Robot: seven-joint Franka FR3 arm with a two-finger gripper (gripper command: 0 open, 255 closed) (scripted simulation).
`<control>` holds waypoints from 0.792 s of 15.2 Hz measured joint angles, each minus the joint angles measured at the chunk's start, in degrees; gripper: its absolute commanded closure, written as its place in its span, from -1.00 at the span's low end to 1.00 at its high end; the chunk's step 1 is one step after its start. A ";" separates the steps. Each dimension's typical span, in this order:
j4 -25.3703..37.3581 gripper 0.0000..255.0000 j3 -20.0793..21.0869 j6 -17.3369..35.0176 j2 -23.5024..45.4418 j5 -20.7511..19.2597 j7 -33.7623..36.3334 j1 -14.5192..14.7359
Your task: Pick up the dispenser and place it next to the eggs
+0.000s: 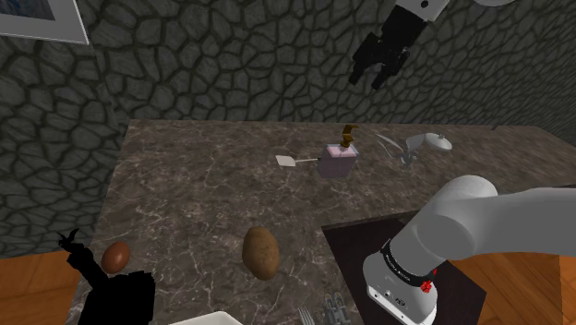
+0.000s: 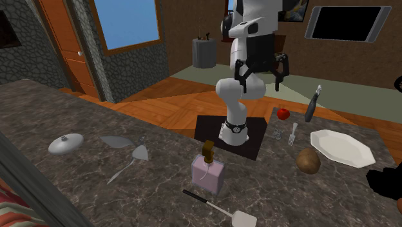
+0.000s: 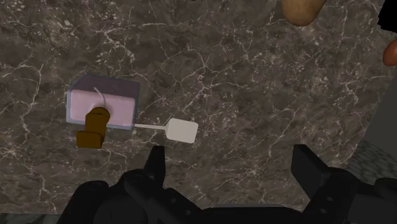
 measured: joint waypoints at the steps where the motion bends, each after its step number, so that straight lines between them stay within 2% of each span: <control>1: 0.00 -1.00 0.00 0.00 0.00 0.00 0.00 0.00; 7: -9.35 -1.00 -4.06 8.71 -2.31 -2.03 -3.90 -2.38; 12: -17.67 -1.00 -8.18 18.19 -2.87 -3.72 -7.56 -4.73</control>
